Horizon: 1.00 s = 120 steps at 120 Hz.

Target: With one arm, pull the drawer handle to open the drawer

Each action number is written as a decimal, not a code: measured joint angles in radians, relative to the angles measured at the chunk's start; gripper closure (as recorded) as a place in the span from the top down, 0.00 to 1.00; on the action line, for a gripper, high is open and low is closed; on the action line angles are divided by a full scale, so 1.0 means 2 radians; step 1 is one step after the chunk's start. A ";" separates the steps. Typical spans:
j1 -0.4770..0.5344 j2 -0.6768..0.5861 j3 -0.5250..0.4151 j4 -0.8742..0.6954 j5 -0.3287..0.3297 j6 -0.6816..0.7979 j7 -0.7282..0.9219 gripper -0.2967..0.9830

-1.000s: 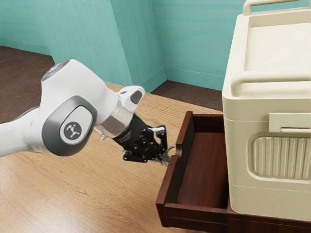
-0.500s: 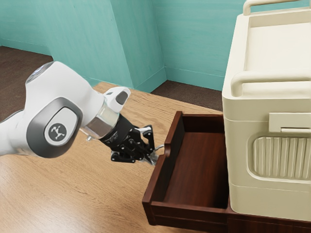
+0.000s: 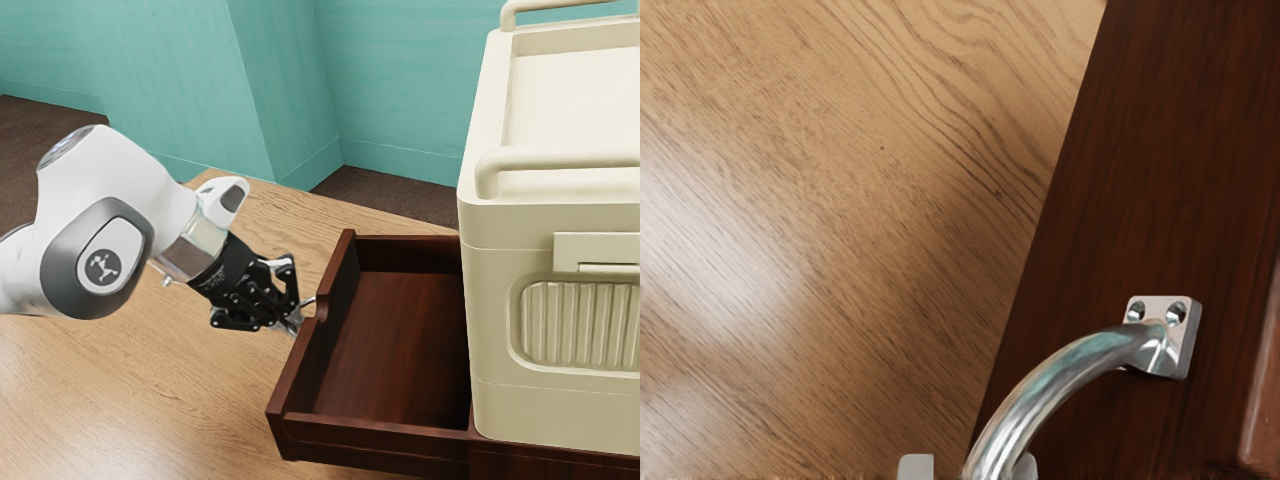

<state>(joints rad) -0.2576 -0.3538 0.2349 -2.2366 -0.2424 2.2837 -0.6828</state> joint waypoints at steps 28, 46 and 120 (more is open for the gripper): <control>0.001 -0.011 0.001 -0.008 -0.002 -0.002 0.003 0.15; 0.001 -0.012 0.001 -0.010 0.001 -0.003 0.003 0.15; 0.000 0.000 -0.011 0.113 0.059 -0.101 -0.004 0.53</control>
<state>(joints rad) -0.2569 -0.3532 0.2131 -2.0103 -0.1247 2.0821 -0.6902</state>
